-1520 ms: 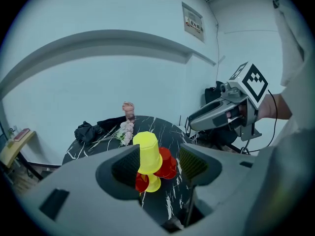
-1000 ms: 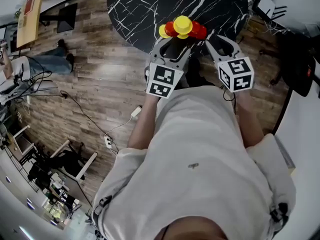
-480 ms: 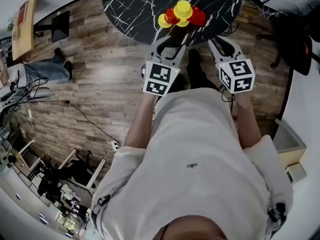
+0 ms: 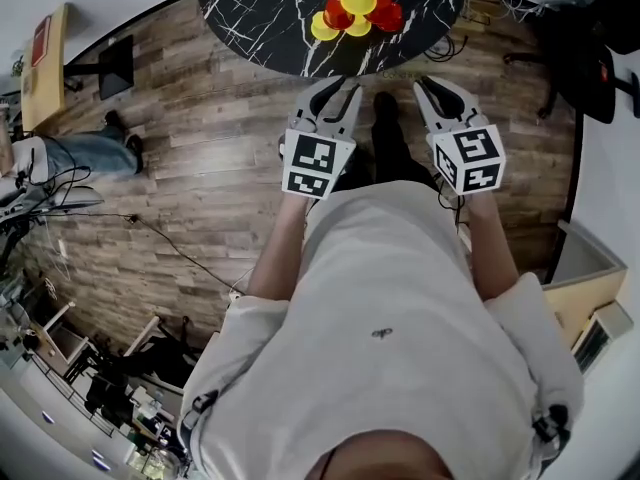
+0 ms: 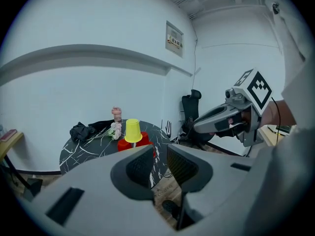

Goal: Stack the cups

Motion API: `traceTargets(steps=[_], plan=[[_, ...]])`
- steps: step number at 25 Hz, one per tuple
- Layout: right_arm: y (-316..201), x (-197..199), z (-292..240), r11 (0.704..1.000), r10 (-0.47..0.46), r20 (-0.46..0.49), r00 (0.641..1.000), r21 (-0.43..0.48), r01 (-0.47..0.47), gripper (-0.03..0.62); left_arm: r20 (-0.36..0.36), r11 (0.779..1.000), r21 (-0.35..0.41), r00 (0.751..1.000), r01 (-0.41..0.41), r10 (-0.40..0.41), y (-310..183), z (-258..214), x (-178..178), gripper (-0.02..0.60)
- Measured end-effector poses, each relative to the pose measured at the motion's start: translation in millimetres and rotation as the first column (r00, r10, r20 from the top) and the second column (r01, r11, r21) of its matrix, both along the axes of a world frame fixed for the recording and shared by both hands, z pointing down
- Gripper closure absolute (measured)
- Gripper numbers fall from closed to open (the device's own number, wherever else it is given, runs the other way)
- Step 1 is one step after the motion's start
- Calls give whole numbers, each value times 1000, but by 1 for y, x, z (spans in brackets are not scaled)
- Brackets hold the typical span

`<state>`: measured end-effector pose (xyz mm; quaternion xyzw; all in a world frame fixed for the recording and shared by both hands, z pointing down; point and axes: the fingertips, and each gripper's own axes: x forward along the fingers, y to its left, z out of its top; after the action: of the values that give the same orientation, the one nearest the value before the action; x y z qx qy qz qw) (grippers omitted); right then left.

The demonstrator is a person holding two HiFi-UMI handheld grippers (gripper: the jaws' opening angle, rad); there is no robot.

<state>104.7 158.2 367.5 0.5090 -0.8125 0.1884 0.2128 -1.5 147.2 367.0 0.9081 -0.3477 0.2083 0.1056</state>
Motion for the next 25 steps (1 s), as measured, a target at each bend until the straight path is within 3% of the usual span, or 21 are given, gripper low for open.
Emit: traceTargets(steps=[9,25], plan=[[33,-12,-14,998,31,18,999,55,-32,581,-29,999,34,999,-24,25,29,-10,-6,526],[47,-32,-38,990,-21,41,999,142,15,591,-40,997,71,999,10,-7,40,-30,-18,571]])
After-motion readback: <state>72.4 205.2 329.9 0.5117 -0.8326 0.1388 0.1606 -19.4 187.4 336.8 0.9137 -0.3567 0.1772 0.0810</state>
